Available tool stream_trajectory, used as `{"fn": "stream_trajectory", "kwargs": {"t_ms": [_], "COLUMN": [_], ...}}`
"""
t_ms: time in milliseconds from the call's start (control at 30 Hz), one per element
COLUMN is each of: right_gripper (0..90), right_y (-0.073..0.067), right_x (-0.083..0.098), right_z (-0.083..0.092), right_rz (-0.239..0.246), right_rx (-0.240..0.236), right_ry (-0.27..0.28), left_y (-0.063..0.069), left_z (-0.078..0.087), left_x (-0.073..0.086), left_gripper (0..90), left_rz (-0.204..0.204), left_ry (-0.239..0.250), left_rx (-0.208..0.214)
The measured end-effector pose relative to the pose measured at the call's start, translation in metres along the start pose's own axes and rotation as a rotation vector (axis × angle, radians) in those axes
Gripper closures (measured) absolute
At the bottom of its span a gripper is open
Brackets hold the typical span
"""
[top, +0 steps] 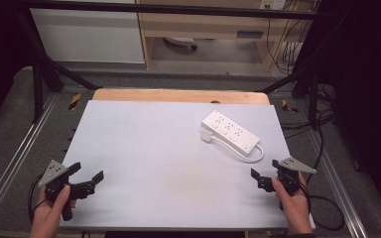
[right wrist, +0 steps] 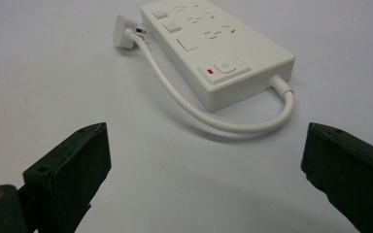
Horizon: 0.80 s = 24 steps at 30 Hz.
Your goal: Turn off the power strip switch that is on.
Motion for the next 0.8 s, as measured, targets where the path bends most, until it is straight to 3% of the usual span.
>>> {"fn": "stream_trajectory", "kwargs": {"t_ms": [400, 633, 800], "right_gripper": [4.8, 5.4, 10.9], "right_y": [-0.008, -0.015, -0.01], "right_x": [-0.015, -0.016, -0.021], "right_z": [0.013, 0.016, 0.018], "right_rz": [-0.025, -0.007, -0.01], "right_rx": [-0.006, -0.021, 0.006], "right_ry": [0.056, 0.047, 0.04], "left_y": [0.002, 0.003, 0.002], "left_z": [-0.001, -0.001, -0.001], "left_x": [0.0, 0.0, 0.0], "left_gripper": [5.5, 5.5, 5.5], "left_rz": [-0.012, -0.01, -0.007], "left_ry": [-0.002, -0.003, -0.001], "left_rx": [0.011, 0.013, 0.013]}}
Point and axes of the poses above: each handheld gripper's, and its own axes: z roughly backward along the jaws, x roughly out of its underside, y roughly to its right, the point moved 9 cm from there along -z, roughly forward along the jaws, and after that the axes turned 8 degrees about x, right-handed, at the moved point
